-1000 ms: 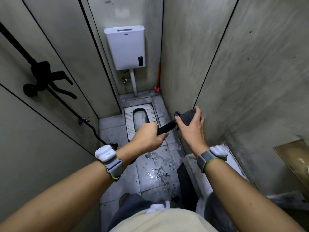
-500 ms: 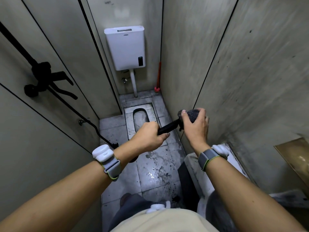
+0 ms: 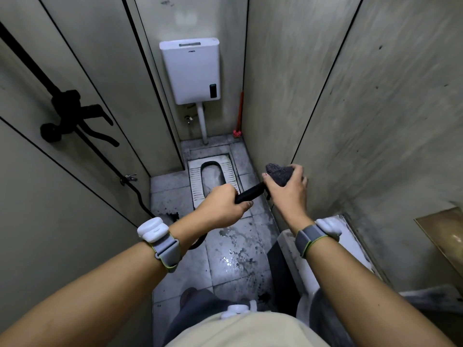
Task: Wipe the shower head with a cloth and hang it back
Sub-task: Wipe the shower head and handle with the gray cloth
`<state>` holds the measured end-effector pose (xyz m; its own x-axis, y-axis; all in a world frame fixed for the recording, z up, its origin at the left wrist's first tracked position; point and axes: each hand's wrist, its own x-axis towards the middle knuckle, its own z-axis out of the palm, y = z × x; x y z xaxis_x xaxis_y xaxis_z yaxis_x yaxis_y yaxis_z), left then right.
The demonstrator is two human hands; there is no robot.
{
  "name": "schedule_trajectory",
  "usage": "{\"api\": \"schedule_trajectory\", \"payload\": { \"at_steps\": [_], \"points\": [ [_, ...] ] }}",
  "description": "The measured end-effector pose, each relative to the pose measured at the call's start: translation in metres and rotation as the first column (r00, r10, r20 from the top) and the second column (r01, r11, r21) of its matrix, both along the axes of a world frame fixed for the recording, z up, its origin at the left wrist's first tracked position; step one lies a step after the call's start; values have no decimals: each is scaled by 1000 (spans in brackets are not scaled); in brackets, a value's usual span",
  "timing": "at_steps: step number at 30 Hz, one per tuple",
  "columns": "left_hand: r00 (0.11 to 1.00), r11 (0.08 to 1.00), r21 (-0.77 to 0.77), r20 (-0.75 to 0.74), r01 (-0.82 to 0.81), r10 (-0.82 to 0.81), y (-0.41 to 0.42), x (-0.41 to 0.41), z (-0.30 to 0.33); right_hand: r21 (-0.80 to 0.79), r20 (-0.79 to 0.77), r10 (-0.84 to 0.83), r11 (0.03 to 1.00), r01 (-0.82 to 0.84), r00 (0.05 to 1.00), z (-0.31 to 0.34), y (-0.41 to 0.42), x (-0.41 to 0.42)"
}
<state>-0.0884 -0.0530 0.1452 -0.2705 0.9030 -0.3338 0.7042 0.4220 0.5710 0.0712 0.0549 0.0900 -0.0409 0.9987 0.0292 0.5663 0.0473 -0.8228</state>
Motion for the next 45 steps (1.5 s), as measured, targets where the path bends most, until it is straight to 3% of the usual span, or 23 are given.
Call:
{"api": "schedule_trajectory", "payload": {
  "at_steps": [16,22,28,33,39,42,45],
  "points": [
    [999,999,24,-23,33,-33,-2,10,4,135,49,-133,983,125,990,3,6,8],
    [997,998,21,-46,60,-59,-3,10,4,20,-23,-212,977,213,977,7,23,20],
    [1000,1000,9,-21,23,-23,0,13,5,-33,-40,-7,999,6,999,4,7,14],
    [1000,1000,-5,1,19,-19,0,14,6,31,-7,-15,999,15,1000,2,5,12],
    [999,999,8,-11,41,-41,-6,13,7,-13,-163,-182,983,183,970,1,21,21],
    [999,999,44,-42,22,-20,-6,18,7,-99,-311,-113,991,86,944,-1,18,19],
    [995,998,61,-101,11,-5,-5,21,6,-86,-325,19,995,-50,946,-11,10,18]
  ]
}}
